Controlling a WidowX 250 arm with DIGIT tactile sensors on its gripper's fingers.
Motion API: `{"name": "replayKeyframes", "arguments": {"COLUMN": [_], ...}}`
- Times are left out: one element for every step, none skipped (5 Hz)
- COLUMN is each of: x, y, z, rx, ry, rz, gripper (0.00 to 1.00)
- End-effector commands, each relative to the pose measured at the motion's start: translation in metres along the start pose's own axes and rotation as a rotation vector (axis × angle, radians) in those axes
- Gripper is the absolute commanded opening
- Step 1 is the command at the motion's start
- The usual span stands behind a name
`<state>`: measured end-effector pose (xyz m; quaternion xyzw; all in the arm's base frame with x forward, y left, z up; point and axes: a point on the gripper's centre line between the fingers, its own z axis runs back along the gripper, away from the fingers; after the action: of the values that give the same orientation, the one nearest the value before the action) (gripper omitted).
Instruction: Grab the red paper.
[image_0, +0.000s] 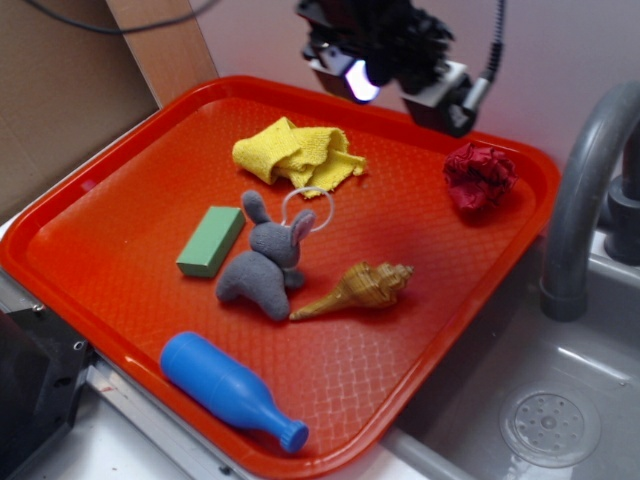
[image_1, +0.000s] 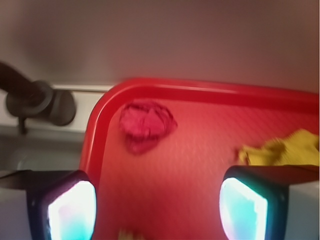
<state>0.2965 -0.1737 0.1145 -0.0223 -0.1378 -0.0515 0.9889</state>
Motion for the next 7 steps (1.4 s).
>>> {"name": "replayKeyframes", "arguments": {"x": [0.029, 0.034, 0.038, 0.035, 0.019, -0.006, -0.030], "y": [-0.006, -0.013, -0.027, -0.026, -0.020, 0.008, 0.039], "z": [-0.027, -0.048, -0.067, -0.072, -0.056, 0.004, 0.063], "rx": [-0.014, -0.059, -0.068, -0.094, -0.141, -0.086, 0.077], "ry": [-0.024, 0.007, 0.033, 0.030, 0.047, 0.086, 0.102], "rz": [-0.005, -0.013, -0.007, -0.009, -0.020, -0.048, 0.008], "gripper": [1.00, 1.00, 1.00, 0.00, 0.00, 0.00, 0.00]}}
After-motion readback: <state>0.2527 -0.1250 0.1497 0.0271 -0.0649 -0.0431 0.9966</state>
